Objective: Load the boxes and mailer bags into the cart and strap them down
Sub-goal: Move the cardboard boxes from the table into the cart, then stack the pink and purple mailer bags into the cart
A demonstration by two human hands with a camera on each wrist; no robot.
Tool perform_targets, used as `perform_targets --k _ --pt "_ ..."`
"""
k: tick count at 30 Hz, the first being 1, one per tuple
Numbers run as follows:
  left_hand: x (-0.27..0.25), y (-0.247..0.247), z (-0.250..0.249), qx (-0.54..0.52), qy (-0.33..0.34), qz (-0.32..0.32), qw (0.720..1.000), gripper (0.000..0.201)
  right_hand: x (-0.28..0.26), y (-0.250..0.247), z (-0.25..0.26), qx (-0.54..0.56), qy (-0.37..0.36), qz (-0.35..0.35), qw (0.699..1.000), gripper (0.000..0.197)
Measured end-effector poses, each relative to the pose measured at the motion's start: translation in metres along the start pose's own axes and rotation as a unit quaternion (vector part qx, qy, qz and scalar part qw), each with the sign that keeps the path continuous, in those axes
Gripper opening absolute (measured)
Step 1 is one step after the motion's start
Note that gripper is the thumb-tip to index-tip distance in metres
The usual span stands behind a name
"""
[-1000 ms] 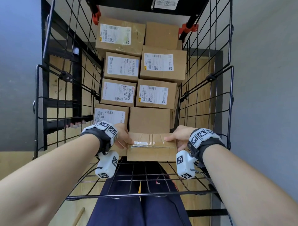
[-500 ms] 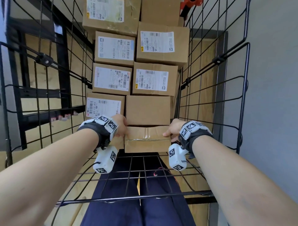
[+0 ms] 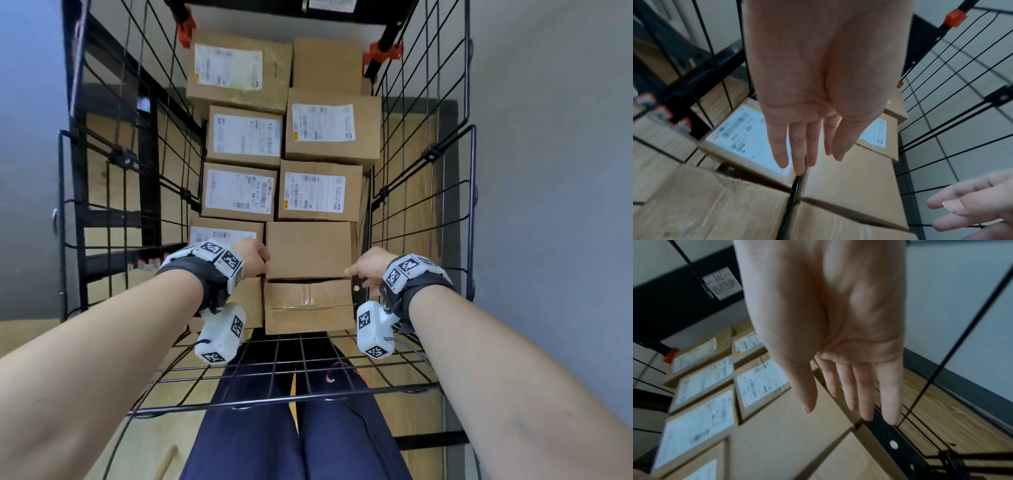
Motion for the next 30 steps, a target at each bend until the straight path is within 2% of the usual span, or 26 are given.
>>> perform_targets --k 5,8,13,16,22,30 --pt "-0.048 -0.039 -0.008 0.019 0.033 -0.063 0.997 0.029 -0.055 -0.027 0.033 0.032 -0.05 -0.05 0.997 0.047" --pt "-0.084 -0.062 -0.01 0.05 0.049 -0.12 0.99 0.03 -0.096 -0.043 0.057 0.007 -0.106 -0.082 0.991 0.045" --pt "-0.148 -0.093 -0.003 0.057 0.072 -0.201 0.975 0.033 -0.158 -0.059 0.096 -0.018 -0.224 -0.142 0.964 0.036" --pt "-0.185 -0.101 0.007 0.046 0.081 -0.242 0.966 0.032 -0.199 -0.059 0.115 -0.071 -0.285 -0.148 0.944 0.033" --pt "-0.262 -0.097 0.044 0.004 0.073 -0.353 0.933 0.029 -0.258 -0.046 0.146 -0.177 -0.384 -0.162 0.891 0.028" --pt "-0.332 -0.089 0.132 -0.061 0.003 -0.419 0.906 0.032 -0.311 -0.001 0.199 -0.238 -0.469 -0.17 0.834 0.031"
Point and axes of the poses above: each hand's wrist, its own x-axis towards the middle knuckle, its own y-axis out of the palm, z = x × y, the point moved 1 cm from there along x, towards the middle knuckle, and after that the axes turned 13 degrees about -y, right-handed, at the moved point
